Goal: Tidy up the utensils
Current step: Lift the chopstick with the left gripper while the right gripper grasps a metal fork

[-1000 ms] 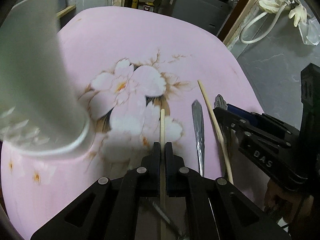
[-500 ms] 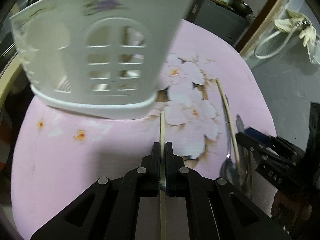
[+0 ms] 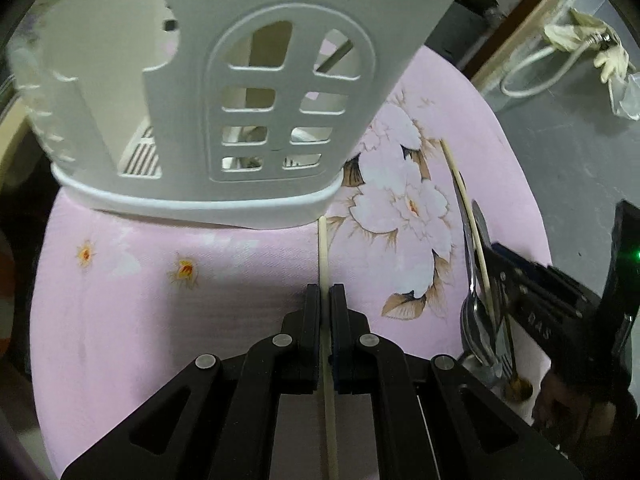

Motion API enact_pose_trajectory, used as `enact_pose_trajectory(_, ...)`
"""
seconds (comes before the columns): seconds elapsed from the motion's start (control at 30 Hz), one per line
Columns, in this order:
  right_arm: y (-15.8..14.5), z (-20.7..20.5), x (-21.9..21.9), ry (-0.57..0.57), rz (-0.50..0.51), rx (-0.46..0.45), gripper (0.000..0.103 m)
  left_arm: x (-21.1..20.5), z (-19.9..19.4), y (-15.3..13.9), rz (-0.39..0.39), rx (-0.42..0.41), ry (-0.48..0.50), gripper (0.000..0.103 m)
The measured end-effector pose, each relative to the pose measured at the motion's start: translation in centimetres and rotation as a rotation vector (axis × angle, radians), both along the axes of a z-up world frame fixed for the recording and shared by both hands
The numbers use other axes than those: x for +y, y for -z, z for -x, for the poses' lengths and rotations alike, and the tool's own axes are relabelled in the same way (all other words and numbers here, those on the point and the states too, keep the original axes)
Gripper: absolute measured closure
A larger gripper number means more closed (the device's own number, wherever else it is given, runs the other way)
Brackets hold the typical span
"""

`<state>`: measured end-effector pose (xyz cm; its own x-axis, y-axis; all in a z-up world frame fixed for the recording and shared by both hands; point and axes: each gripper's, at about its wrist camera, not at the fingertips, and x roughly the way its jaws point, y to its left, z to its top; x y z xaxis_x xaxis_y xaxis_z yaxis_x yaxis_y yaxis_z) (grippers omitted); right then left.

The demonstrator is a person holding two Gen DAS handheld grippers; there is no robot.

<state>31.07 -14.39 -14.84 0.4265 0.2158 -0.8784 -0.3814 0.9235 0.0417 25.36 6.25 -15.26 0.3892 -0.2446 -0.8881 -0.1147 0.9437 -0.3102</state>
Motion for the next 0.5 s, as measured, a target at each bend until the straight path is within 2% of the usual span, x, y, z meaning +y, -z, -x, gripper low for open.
enact_pose_trajectory(0.13, -0.4, 0.1, 0.0, -0.014, -0.015, -0.006, 0.093, 0.9, -0.2, -0.2, 0.05, 0.039, 0.022, 0.1)
enact_pose_trajectory(0.2, -0.7, 0.2, -0.2, -0.02, -0.029, -0.011, 0.094, 0.9, 0.2, -0.7, 0.031, 0.024, 0.037, 0.1)
enact_pose_trajectory(0.27, -0.6, 0.3, -0.3, -0.035, -0.056, -0.005, 0.093, 0.7, 0.7, -1.0, 0.016, 0.012, 0.048, 0.101)
enact_pose_trajectory(0.5, -0.4, -1.0, 0.9, -0.094, -0.025, 0.013, 0.085, 0.7, 1.1, -0.8, 0.031, 0.026, 0.038, 0.1)
